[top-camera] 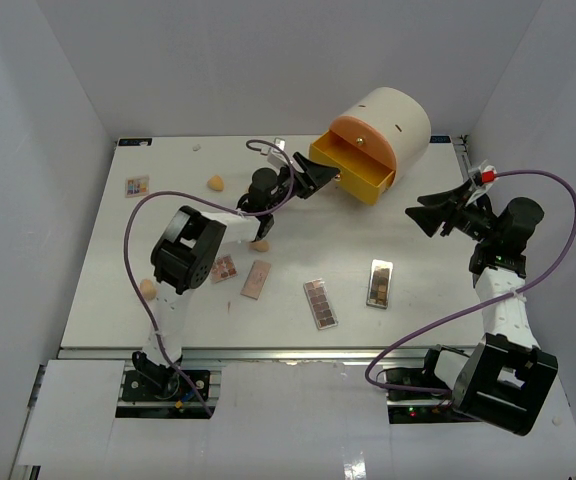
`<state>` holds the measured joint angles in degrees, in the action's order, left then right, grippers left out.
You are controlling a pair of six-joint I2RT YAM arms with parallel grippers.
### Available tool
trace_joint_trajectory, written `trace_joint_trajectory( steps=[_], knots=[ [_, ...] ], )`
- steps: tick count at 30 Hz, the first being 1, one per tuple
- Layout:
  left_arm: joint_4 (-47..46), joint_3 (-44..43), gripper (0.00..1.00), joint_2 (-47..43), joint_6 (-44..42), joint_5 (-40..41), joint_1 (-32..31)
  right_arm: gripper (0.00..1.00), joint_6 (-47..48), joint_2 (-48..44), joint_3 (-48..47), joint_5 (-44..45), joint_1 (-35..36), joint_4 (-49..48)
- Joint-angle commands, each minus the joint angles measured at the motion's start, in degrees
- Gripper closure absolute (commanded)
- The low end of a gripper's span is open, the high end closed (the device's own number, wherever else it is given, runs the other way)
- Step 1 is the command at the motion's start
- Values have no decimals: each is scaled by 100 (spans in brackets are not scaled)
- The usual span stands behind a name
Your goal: Organize the makeup
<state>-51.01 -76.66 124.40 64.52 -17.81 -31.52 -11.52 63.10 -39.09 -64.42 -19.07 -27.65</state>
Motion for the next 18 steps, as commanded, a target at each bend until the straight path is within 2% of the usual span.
trace_joint_trajectory(
  steps=[1,5,8,10,14,17,18],
  knots=[
    [56,586,18,-1017,-260,-87,189,36,220,62,-121,31,35,207],
    [493,1378,16,-1840,-724,-169,383,30,561,80,-254,159,172,777],
    [1300,2169,10,-2761,-1492,-232,610,24,1613,33,-606,660,491,1894],
    [2180,2405,8,-3572,-2158,-116,787,21,2122,9,-769,1073,865,2766],
    [3670,2770,2,-4921,-3510,117,1061,13,3122,46,-1088,2436,1759,3812],
    [4755,2753,2,-5871,-4585,361,1130,5,3373,346,-1252,3819,2426,4431],
    [4973,2849,2,-6121,-4803,416,1134,7,3335,462,-1365,4112,2578,4663]
  ],
)
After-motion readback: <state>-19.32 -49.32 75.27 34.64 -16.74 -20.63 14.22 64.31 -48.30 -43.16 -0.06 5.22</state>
